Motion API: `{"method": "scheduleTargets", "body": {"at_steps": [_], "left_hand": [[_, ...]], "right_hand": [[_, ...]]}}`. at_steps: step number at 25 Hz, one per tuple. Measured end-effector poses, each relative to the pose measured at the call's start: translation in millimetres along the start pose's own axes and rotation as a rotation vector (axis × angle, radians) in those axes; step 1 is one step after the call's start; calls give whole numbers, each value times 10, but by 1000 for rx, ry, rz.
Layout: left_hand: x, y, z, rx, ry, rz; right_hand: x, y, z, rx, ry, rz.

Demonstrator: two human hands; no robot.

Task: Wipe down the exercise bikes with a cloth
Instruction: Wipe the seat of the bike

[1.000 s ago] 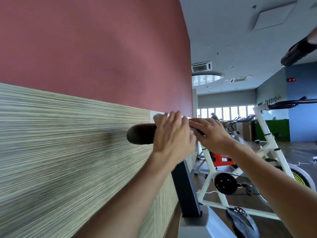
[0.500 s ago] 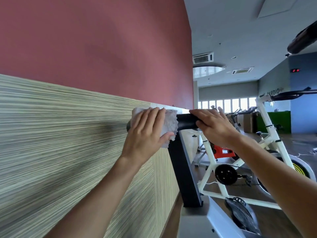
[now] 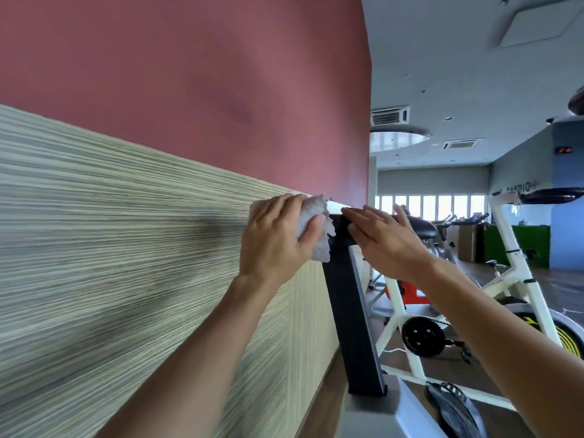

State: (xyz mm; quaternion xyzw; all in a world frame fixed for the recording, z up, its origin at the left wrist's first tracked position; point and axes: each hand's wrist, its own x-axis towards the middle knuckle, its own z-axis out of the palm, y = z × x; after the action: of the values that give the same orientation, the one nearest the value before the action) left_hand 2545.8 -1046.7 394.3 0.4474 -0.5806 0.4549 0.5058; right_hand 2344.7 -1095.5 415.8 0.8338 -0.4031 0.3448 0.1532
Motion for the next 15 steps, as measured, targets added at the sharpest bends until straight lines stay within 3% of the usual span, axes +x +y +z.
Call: {"method": "scheduleTargets", "body": {"at_steps": [4,9,13,15], "left_hand": [[221,-1,-11,-30,-177,-208],[12,96,39,5,11,-272],[347,-190,56,-224,-310,-651],[325,-195,71,-204,-320,-703]], "right_hand": [[50,-126,105,47,27,23],[55,-156,110,72,52,28],[55,-179,126,84,53,47],[87,-188,145,89,42,62]]}}
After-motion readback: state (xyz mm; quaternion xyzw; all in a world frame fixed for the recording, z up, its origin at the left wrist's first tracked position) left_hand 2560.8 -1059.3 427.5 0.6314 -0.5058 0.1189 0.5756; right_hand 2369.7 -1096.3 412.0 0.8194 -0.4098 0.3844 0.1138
